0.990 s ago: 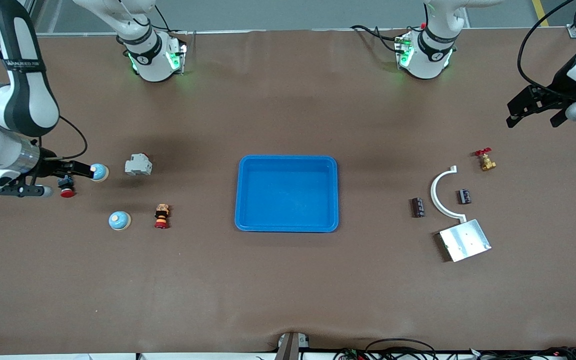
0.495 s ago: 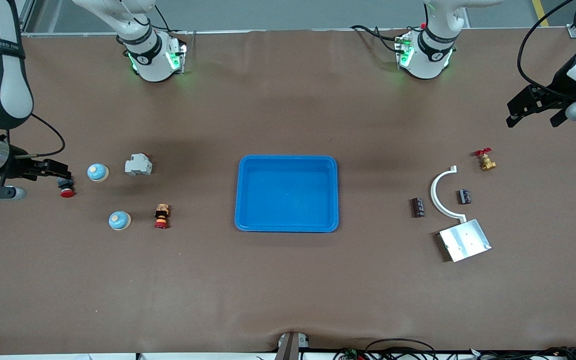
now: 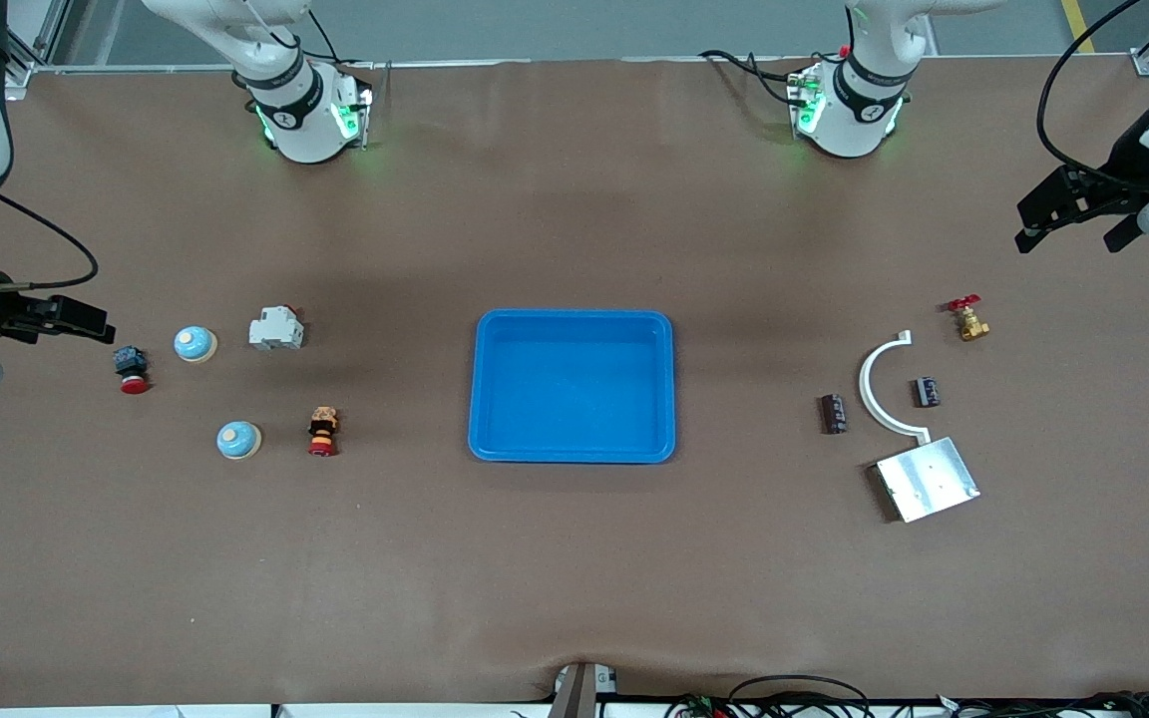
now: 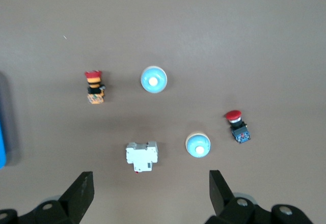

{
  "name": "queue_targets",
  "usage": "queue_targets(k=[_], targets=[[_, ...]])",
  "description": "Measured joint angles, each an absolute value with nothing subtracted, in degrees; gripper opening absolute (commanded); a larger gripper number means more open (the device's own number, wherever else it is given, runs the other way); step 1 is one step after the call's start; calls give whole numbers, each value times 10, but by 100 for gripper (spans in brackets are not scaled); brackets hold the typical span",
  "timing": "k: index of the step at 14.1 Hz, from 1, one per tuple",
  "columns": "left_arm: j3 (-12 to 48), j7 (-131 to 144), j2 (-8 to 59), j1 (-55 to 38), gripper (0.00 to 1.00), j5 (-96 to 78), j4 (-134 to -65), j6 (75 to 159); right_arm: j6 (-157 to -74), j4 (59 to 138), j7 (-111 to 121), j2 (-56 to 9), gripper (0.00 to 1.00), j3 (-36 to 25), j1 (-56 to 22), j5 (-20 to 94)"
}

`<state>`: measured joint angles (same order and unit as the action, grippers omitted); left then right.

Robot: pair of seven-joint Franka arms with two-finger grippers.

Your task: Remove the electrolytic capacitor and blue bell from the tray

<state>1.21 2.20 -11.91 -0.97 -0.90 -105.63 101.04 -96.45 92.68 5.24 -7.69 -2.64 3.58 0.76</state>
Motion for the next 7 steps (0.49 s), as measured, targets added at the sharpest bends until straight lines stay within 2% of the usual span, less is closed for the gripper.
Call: queue_targets(k=[7], targets=[[12, 22, -119, -10, 100, -9, -1056, 1010, -944, 858, 51, -77, 100, -28, 32, 6]])
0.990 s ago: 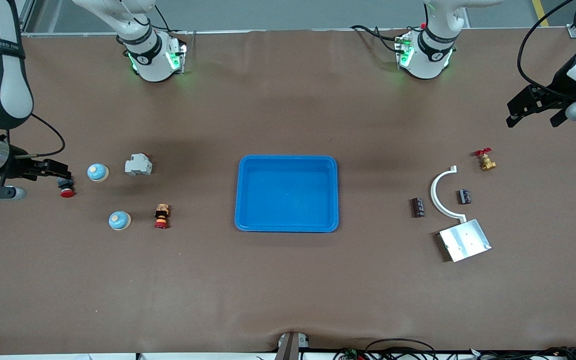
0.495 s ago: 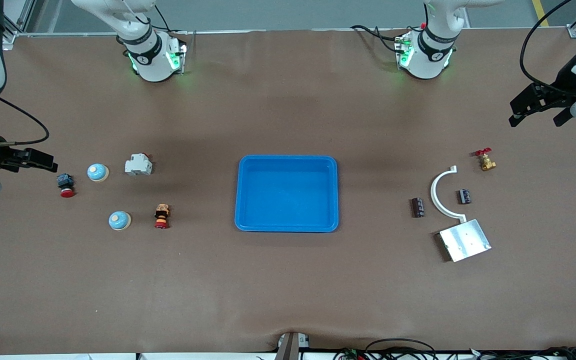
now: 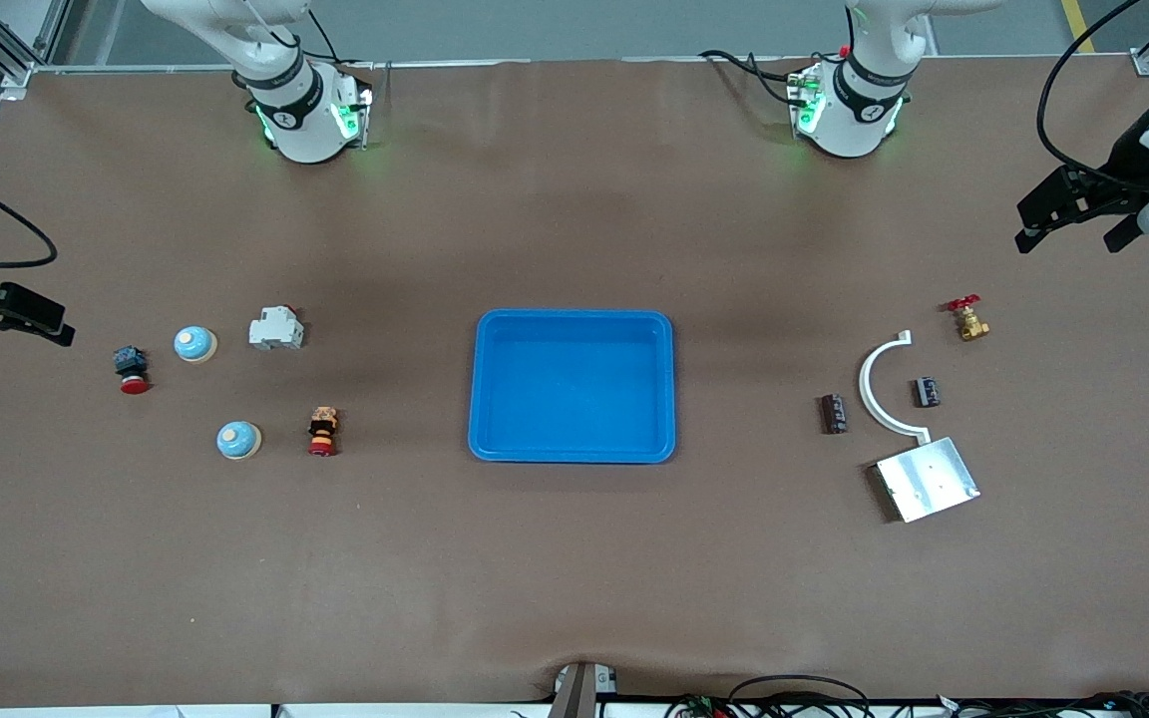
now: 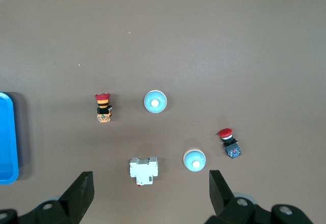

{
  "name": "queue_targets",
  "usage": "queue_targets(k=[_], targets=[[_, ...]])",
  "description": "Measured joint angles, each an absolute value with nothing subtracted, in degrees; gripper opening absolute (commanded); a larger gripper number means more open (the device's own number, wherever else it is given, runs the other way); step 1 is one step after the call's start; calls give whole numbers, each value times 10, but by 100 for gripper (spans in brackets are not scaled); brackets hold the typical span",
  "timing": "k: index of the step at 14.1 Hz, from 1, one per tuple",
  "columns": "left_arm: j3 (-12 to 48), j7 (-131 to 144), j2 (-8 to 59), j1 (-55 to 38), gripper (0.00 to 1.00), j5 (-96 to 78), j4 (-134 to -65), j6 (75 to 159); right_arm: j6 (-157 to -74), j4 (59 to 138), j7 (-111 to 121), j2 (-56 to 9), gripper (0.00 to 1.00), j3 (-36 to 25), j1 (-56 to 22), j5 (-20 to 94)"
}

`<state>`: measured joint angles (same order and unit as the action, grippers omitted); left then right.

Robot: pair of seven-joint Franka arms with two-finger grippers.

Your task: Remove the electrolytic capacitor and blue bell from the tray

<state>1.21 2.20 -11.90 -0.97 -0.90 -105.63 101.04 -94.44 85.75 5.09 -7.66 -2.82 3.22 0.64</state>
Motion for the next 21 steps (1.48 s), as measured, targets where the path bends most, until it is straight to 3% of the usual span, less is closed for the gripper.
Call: queue_targets(k=[8, 21], targets=[[12, 22, -119, -10, 100, -9, -1056, 1010, -908, 822, 51, -74, 100, -26, 32, 6], [12, 22, -119, -10, 100, -9, -1056, 1010, -898, 839, 53, -42, 100, -31, 33, 3]])
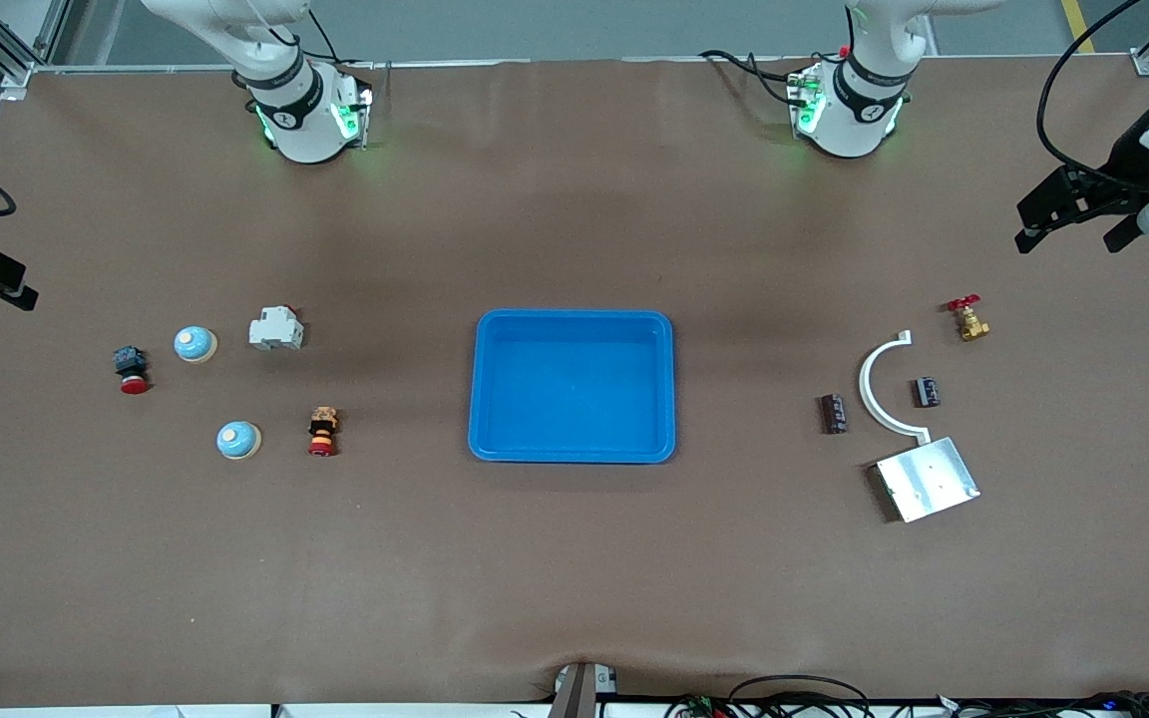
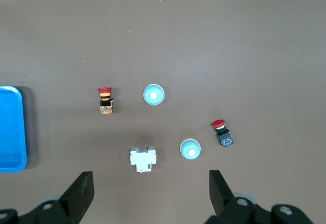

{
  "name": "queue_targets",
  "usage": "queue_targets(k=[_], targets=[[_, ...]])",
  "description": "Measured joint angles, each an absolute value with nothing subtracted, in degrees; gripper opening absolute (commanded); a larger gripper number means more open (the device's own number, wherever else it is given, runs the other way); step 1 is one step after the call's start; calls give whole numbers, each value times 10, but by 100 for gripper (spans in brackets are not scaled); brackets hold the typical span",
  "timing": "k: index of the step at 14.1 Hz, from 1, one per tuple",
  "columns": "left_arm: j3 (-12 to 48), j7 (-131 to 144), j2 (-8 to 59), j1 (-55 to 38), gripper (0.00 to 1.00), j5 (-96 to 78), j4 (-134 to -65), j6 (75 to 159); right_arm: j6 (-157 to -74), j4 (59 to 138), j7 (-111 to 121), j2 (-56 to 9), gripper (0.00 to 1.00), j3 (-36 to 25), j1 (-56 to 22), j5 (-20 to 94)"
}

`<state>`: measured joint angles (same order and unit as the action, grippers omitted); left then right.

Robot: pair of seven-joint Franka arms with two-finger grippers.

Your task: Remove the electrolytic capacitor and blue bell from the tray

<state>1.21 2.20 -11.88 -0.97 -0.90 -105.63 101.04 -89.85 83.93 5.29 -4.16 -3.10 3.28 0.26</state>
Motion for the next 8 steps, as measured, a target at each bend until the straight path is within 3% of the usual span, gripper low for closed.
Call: queue_targets(k=[8], targets=[[12, 22, -119, -10, 100, -9, -1056, 1010, -903, 880, 53, -15, 100, -34, 35, 2]])
